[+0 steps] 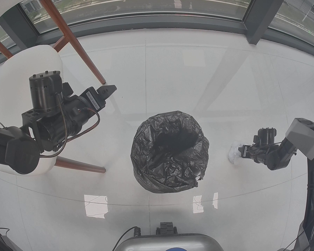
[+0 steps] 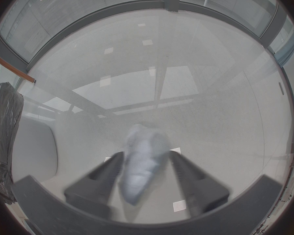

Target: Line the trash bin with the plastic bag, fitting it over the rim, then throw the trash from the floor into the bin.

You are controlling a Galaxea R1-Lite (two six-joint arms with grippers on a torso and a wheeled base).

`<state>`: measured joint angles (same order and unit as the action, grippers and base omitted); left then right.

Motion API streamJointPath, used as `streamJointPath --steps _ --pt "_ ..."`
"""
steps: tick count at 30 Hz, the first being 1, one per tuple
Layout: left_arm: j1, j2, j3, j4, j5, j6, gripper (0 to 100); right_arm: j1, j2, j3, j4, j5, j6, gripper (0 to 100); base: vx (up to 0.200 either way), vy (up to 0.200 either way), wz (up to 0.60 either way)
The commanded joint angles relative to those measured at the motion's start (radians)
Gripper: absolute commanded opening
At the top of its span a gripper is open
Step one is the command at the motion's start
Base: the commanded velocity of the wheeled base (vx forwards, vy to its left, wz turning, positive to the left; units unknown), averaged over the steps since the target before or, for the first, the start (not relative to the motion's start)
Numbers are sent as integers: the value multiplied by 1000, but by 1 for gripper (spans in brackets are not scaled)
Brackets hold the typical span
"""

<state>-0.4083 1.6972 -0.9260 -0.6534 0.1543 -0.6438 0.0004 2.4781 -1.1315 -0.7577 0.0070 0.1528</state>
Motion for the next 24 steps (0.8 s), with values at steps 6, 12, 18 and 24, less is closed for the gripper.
streamJointPath --steps 6,12,18,24 --pt "2 -7 9 0 1 -2 100 -7 -53 10 9 -2 54 0 0 0 0" --pt "2 -16 26 0 1 -5 100 -10 -234 72 21 4 59 0 0 0 0" --pt "-1 -70 68 0 1 -7 100 72 -579 124 239 31 102 0 0 0 0" --pt "0 -103 102 -2 1 -20 100 424 -857 58 549 50 353 0 0 0 0"
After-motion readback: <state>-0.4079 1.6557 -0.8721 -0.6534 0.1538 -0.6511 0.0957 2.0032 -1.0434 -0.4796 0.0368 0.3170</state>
